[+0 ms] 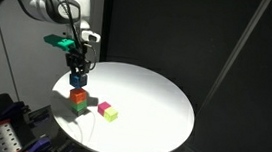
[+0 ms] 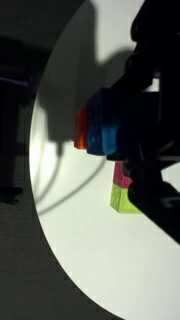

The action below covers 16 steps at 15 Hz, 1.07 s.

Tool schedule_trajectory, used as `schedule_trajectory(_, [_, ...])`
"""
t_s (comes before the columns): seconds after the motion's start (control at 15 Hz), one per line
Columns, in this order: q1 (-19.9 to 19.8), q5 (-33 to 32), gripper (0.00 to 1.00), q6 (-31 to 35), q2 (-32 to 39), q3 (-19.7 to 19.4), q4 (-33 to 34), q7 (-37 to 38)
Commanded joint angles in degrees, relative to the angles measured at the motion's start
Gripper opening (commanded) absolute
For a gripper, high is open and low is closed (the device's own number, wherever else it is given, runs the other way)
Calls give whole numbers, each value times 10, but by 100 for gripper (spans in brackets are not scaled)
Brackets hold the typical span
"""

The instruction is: Pick up the blue block and then put it back on top of the orange block

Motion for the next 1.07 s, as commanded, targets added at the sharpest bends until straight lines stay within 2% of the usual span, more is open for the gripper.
schedule_trajectory(0.0, [-2,-15,31,9,-8,1,-8,12])
schedule_trajectory(1.0, [-3,-17,31,15,5,0,-4,13])
